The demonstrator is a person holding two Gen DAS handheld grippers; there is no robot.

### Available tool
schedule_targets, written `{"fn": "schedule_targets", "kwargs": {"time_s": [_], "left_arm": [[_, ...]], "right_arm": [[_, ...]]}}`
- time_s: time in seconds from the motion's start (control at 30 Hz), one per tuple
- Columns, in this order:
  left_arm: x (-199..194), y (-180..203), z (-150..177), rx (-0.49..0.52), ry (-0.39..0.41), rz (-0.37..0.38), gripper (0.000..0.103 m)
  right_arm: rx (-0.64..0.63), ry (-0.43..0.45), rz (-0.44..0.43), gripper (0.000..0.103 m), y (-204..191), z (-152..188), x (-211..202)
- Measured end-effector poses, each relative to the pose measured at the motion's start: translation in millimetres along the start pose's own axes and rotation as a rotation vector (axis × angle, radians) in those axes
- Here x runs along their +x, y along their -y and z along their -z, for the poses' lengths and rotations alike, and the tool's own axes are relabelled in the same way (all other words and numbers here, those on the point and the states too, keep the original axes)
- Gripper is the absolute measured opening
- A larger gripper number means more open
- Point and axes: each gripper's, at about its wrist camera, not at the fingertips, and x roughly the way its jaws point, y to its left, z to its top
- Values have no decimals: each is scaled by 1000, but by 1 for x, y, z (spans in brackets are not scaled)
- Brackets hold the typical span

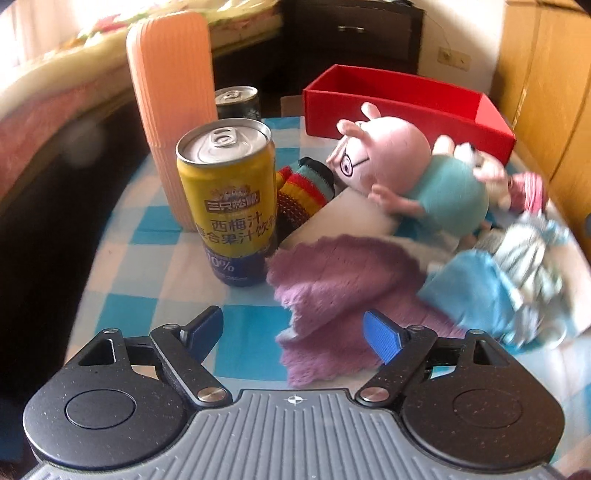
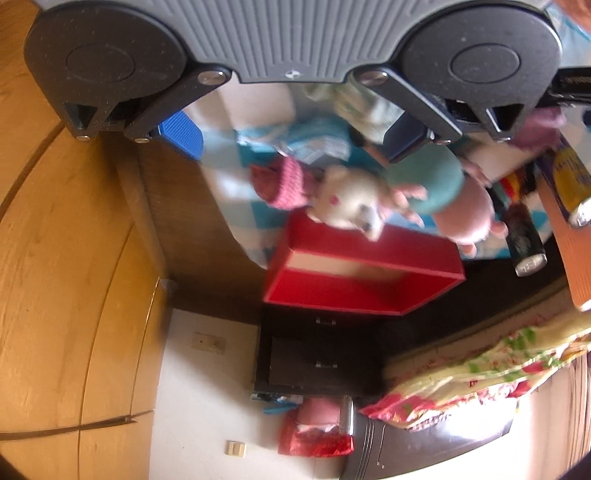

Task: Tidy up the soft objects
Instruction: 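Grasp the purple cloth with the left tool while the right tool moves toward the white towel, then grasp the white knotted towel with the right tool while the left tool lifts the purple cloth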

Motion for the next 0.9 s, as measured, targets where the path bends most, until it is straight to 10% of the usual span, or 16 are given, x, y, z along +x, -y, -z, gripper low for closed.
{"fn": "schedule_targets", "kwargs": {"time_s": [0.17, 0.5, 0.9], "left_arm": [[1, 4, -3, 21, 13, 84, 75], [24, 21, -9, 60, -71, 184, 7], [-37, -33, -18, -118, -1, 508, 1]], "right_arm": [[-16, -37, -41, 85, 13, 3, 1], [-4, -23, -44, 85, 47, 3, 1], [30, -57, -145, 84, 39, 1, 2]]}}
